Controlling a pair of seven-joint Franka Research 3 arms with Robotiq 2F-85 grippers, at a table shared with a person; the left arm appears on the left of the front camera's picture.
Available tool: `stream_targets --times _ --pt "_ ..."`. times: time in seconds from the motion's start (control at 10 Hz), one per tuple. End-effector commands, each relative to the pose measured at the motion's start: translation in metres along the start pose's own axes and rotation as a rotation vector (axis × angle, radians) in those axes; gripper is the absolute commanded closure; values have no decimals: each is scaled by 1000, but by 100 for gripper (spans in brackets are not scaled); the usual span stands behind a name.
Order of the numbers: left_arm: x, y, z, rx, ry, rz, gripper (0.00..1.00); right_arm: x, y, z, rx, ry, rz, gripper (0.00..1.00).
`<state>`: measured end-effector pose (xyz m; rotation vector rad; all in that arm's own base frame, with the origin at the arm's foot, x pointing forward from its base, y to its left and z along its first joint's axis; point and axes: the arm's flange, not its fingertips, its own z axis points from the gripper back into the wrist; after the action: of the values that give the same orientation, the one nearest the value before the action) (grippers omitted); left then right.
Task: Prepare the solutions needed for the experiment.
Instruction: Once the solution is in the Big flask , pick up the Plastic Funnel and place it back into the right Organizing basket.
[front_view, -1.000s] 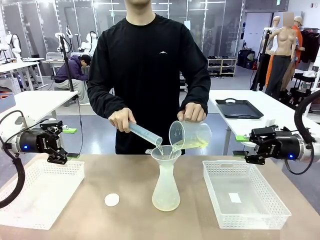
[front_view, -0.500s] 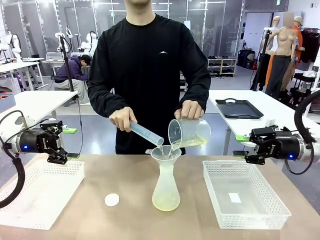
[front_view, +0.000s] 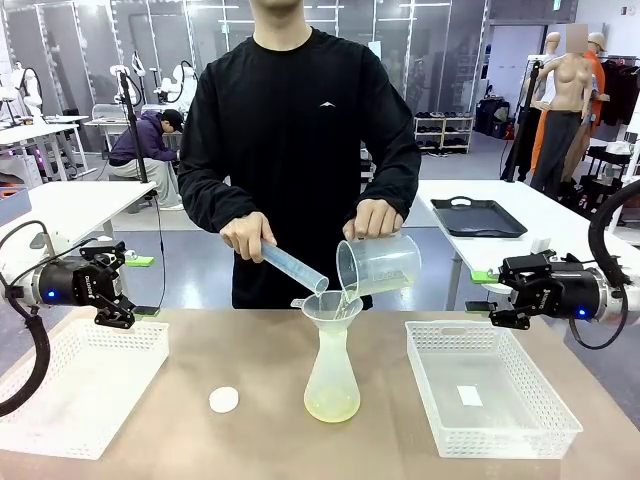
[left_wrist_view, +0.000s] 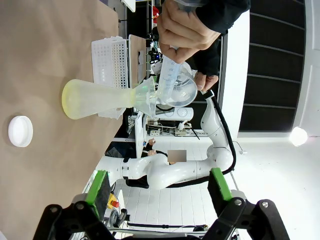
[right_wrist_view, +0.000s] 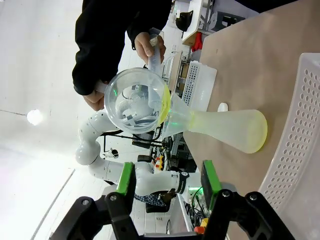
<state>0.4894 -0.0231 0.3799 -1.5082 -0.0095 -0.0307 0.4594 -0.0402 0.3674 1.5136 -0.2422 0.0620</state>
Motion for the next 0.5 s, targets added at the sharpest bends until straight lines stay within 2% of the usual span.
stream_targets --times 0.0,0.4 --pt "0 -2 0 -4 -2 -1 0 0 0 0 2 0 0 33" --pt "0 -2 0 -4 -2 -1 0 0 0 0 2 0 0 33"
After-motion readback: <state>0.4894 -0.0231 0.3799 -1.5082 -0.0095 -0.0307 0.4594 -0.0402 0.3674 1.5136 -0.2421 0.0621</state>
